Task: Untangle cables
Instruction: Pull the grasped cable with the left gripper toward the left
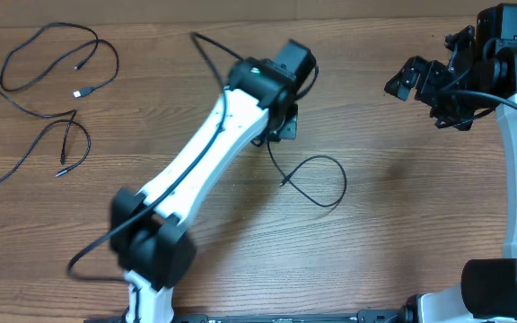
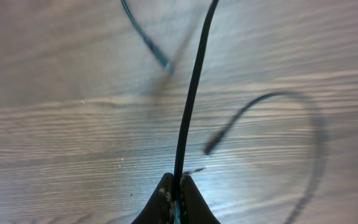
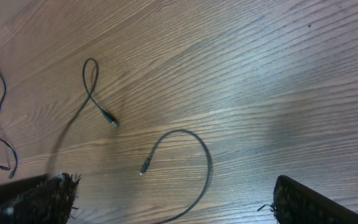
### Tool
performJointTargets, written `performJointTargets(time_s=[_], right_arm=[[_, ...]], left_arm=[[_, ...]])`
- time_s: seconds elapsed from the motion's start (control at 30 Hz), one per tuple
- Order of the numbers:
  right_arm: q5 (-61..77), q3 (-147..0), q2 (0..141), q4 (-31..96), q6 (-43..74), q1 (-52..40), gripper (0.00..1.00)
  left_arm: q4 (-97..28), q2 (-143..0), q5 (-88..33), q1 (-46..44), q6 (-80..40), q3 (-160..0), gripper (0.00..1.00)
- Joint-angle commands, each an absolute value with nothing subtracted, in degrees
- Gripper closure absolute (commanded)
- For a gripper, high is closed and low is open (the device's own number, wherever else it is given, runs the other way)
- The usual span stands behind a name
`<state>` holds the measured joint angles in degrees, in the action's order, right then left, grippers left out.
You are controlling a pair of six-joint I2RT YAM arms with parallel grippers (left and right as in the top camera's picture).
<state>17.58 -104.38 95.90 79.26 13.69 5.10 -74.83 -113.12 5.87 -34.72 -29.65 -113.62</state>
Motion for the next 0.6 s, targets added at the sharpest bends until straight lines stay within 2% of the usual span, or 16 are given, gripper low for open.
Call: performJointTargets(time_s=[0.0, 0.23, 0.57], right_arm=[[17.2, -104.2, 95.3, 79.0, 13.6, 4.9, 0.0], [17.2, -104.2, 95.3, 79.0, 13.6, 4.9, 0.0], [17.2, -104.2, 95.3, 79.0, 13.6, 4.9, 0.0]], left_arm=[[-75.0, -105.5, 6.6, -33.8, -29.6, -116.0, 0.96], [-74.3, -91.9, 4.3, -29.6, -34.5, -116.0, 0.96], [-73.4, -80.9, -0.5, -20.1, -36.0, -116.0, 0.96]])
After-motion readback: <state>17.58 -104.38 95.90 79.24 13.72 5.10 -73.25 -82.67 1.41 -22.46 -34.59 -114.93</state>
